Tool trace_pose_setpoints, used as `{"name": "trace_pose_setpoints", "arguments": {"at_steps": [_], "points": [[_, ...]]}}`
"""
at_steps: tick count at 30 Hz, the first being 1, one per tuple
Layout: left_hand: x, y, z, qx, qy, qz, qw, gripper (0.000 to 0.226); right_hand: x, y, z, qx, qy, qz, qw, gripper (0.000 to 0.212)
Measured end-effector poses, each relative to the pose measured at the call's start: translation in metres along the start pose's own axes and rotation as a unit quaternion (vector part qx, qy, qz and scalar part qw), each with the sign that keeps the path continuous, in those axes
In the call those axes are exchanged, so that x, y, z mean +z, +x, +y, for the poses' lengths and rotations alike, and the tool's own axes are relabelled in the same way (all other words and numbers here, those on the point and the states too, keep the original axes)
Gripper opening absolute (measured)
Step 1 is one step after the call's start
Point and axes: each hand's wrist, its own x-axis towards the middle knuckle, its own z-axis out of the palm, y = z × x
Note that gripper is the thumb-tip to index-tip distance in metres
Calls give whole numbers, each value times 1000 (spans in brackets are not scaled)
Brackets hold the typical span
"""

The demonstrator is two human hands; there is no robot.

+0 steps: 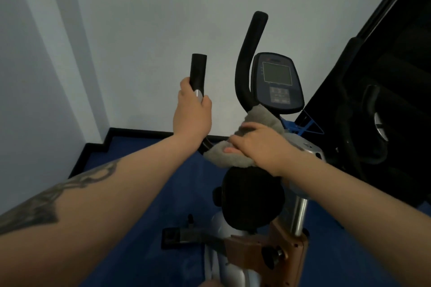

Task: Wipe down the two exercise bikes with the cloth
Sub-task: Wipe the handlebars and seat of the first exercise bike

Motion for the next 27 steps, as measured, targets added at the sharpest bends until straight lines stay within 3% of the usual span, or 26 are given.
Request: {"name": "trace_pose_setpoints", "arguments": {"at_steps": [1, 3, 6, 10, 14, 18, 20, 24, 27], "points": [[0, 1, -1, -3, -15, -2, 1000, 46, -4, 11, -5, 8, 57, -18, 998, 44], [0, 3, -3, -13, -61, -12, 998, 46, -9, 29, -13, 26, 220, -64, 973, 29], [-1, 8, -7, -24, -101, -32, 994, 48, -14, 31, -12, 83, 435, -113, 890, 25], [1, 10, -12, -18, -111, -38, 993, 48, -10, 23, 0, 56, 406, -176, 895, 39], [1, 13, -12, -23, -127, -42, 991, 51, -14, 43, -7, 78, 474, -220, 849, 58], [-1, 15, -11, -32, -133, -67, 988, 53, -12, 50, -19, 83, 542, -189, 814, 50], [-3, 13, -9, -29, -128, -70, 989, 52, -14, 39, -12, 70, 526, -196, 825, 38], [-5, 13, -6, -38, -133, -92, 986, 54, -21, 23, -1, 70, 399, -272, 873, 56], [-7, 13, -4, -48, -139, -101, 984, 55, -24, 38, -18, 72, 387, -225, 891, 54]]}}
